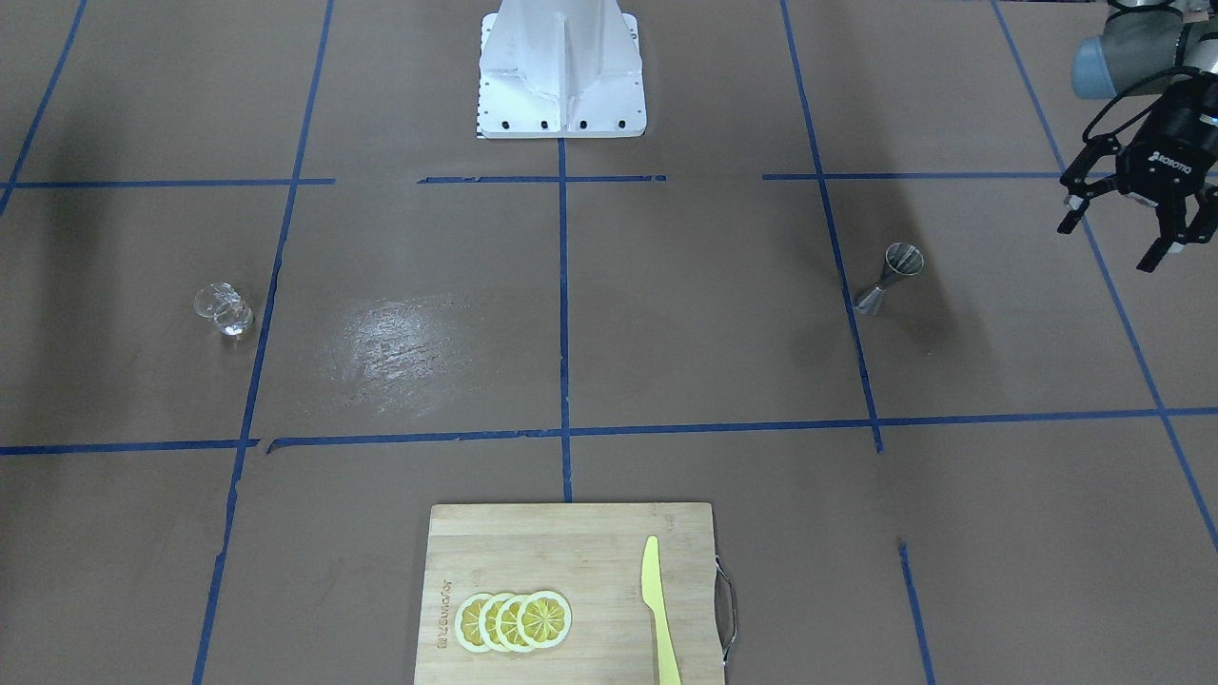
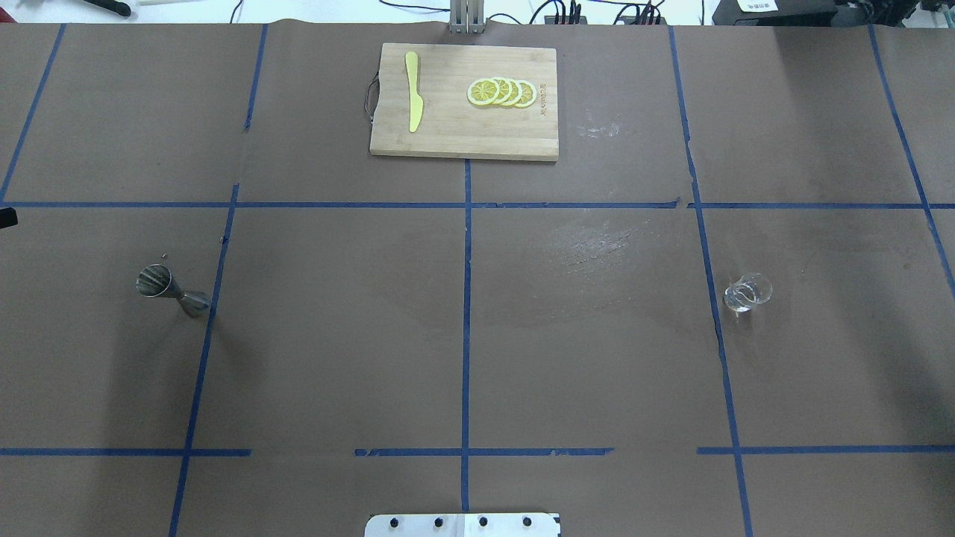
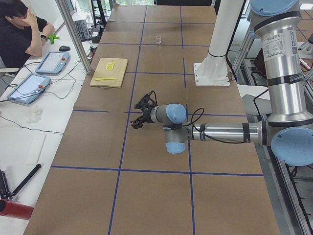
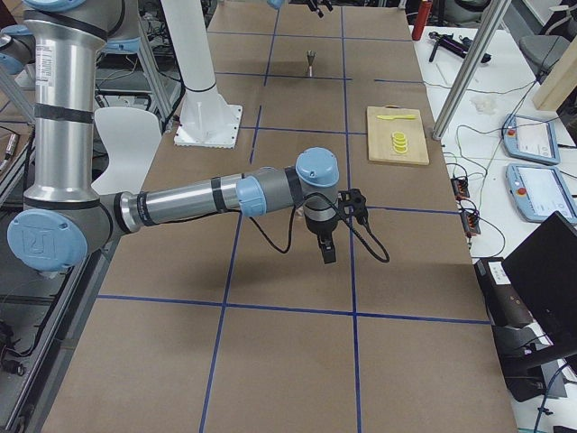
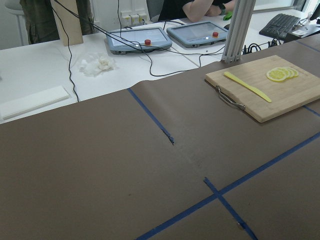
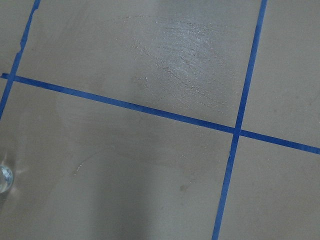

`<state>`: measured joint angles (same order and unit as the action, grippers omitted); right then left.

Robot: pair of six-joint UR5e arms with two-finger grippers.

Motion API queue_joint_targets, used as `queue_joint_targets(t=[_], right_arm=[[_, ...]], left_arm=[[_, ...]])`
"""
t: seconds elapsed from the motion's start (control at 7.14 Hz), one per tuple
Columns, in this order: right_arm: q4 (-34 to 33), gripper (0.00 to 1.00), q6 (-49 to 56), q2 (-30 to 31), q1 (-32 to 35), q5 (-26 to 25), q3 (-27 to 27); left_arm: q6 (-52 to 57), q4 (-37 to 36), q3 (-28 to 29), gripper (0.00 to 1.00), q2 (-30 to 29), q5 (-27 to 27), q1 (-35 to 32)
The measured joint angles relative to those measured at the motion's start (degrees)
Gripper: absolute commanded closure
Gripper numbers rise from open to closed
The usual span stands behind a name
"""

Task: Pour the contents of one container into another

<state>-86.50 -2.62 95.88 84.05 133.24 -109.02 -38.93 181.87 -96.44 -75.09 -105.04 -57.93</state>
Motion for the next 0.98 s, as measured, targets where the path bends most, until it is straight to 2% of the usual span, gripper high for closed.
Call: queue_joint_targets(t=[0.7,0.98], right_arm=[[0.0,0.0,0.0,0.2,0.1,-0.1,0.0],[0.0,0.0,0.0,0.1,0.1,-0.1,0.0]], left_arm=[[-10.4,2.7,-0.3,0.0,0.7,37.3,27.9],[-13.3,2.6,-0.4,0.0,0.5,50.4,36.4]])
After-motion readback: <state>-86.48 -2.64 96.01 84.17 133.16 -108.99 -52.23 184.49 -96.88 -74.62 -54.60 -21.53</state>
